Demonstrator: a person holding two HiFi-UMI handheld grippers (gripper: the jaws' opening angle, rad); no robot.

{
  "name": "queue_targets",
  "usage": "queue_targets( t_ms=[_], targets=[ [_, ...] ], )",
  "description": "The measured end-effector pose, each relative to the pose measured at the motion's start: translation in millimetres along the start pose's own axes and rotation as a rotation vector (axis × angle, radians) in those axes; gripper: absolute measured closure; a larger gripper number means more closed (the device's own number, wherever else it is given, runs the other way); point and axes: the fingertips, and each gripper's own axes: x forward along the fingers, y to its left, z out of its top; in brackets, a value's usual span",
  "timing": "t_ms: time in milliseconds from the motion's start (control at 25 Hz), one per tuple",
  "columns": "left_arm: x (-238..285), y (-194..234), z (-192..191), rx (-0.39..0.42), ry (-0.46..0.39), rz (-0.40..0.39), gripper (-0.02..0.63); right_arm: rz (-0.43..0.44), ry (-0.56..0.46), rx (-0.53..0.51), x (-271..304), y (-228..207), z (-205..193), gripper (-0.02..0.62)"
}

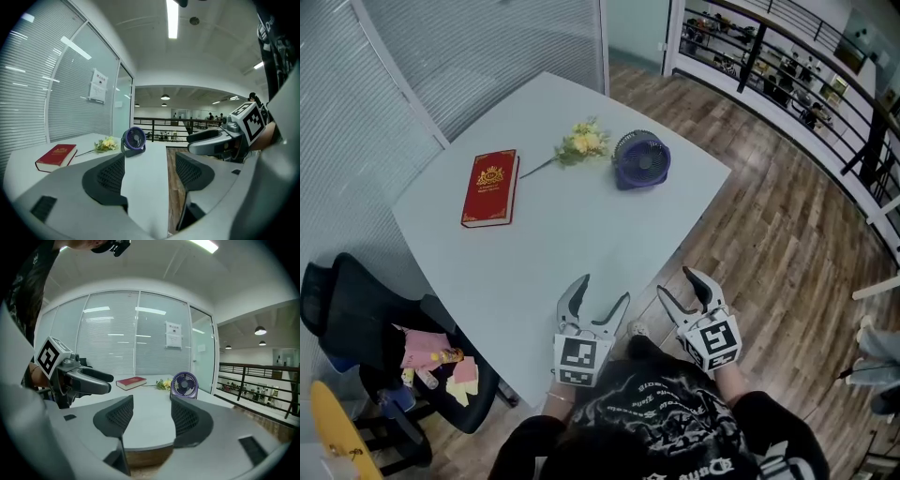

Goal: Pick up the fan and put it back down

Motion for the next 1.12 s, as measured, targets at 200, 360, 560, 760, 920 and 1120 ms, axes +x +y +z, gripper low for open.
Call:
queue_targets(
  t_ms=[200, 360, 560, 760, 920, 1120],
  targets=[
    [-5, 0, -9, -0.004, 0.031, 0.006, 0.433, 0.032, 0.001, -0.038, 5, 10, 3, 0.465],
    [-12, 6, -9, -0.033, 0.018, 0.033, 0.575, 0.03, 0.001, -0.045, 5, 12, 3, 0.541],
    [-12, 12, -24, -0.07, 0.063, 0.032, 0.586, 0.052, 0.002, -0.019, 6, 16, -2, 0.586],
    [-11, 6, -26, -0.103, 0.061, 0.004, 0.586, 0.028, 0.009, -0.002, 3, 10, -8, 0.588],
    [-10, 2, -21, -0.105, 0.044, -0.015, 0.586, 0.007, 0.01, 0.008, 1, 2, -11, 0.588],
    [-11, -3, -19, -0.106, 0.035, -0.02, 0.586, -0.009, 0.011, -0.001, -3, -3, -11, 0.589]
  ],
)
